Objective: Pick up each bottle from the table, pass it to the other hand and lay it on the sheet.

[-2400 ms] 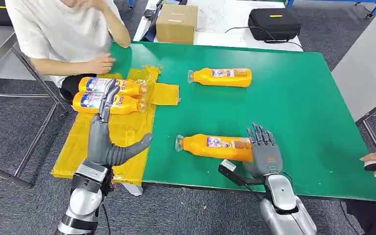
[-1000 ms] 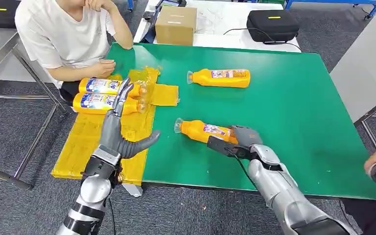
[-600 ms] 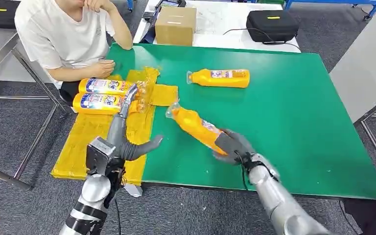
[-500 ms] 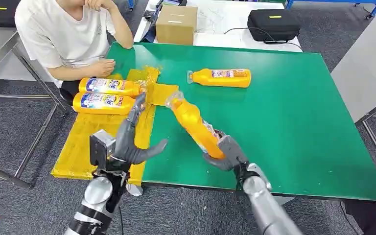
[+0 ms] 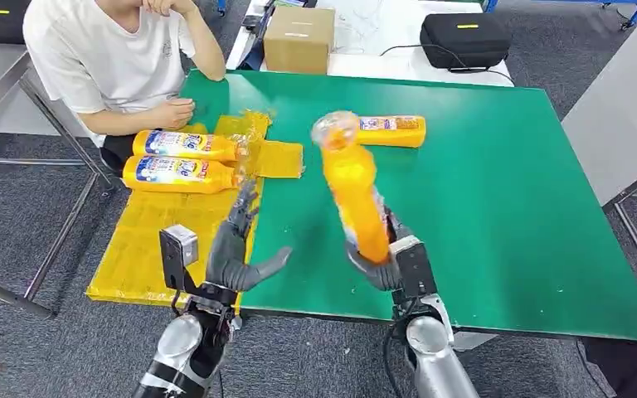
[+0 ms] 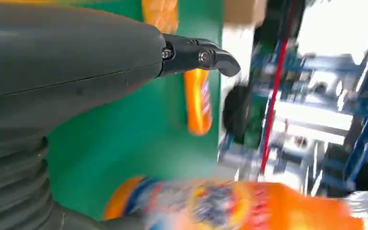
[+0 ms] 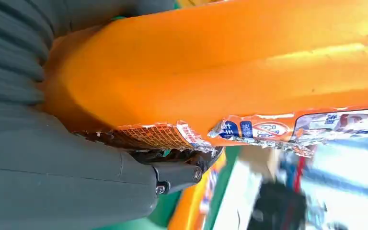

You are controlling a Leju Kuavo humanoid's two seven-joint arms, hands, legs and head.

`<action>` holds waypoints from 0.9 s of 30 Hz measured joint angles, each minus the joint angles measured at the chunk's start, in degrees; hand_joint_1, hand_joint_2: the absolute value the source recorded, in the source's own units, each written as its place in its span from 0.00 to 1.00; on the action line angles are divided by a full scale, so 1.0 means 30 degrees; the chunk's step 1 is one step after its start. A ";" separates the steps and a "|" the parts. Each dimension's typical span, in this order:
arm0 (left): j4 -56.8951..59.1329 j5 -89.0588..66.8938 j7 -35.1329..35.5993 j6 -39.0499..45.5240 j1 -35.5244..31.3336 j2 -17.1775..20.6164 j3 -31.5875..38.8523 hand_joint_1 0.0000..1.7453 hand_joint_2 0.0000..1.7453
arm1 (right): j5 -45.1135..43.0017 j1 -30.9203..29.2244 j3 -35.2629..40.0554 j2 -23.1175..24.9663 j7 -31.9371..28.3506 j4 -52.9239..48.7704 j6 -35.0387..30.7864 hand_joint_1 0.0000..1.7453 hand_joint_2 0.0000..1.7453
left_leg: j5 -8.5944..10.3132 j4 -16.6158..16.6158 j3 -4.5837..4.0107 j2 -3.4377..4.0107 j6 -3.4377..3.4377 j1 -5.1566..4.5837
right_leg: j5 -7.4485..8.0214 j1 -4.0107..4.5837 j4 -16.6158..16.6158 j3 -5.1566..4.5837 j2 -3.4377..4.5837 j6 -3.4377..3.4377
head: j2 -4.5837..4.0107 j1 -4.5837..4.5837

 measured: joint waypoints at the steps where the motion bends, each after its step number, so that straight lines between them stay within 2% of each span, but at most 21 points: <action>1: 0.0000 0.0000 -0.0095 -0.0692 0.0157 0.0029 -0.0169 0.00 1.00 | -0.0123 0.0011 -0.0007 0.0153 -0.0080 -0.0124 -0.0109 1.00 1.00 | -0.0001 0.0000 -0.0001 0.0002 -0.0001 0.0001 | -0.0001 0.0001 0.0001 -0.0004 0.0001 -0.0001 | 0.0000 0.0000; 8: -0.0029 -0.0285 -0.0641 -0.2670 0.0731 0.0284 -0.1524 0.00 1.00 | 0.1310 -0.0343 0.0916 0.0779 -0.0545 -0.0255 -0.0312 1.00 1.00 | -0.0001 -0.0008 -0.0025 -0.0005 -0.0002 0.0004 | -0.0005 0.0001 0.0000 -0.0020 -0.0006 -0.0002 | 0.0000 0.0000; 17: 0.0000 0.1908 0.0656 -0.4114 0.0694 0.0313 -0.1822 0.00 1.00 | 0.3140 -0.1171 0.2958 0.1238 -0.0735 0.0888 -0.0931 1.00 1.00 | 0.0003 -0.0005 -0.0025 -0.0008 -0.0001 0.0003 | -0.0002 -0.0001 0.0002 -0.0020 -0.0014 0.0000 | 0.0000 0.0000; 27: -0.0298 0.2339 0.0547 -0.1815 0.0497 0.0313 -0.1487 0.00 1.00 | 0.3432 -0.1501 0.4065 0.1631 -0.0983 0.2077 -0.2083 1.00 1.00 | 0.0001 -0.0004 -0.0031 -0.0007 -0.0003 0.0004 | -0.0004 0.0001 0.0002 -0.0036 -0.0014 -0.0002 | 0.0000 0.0000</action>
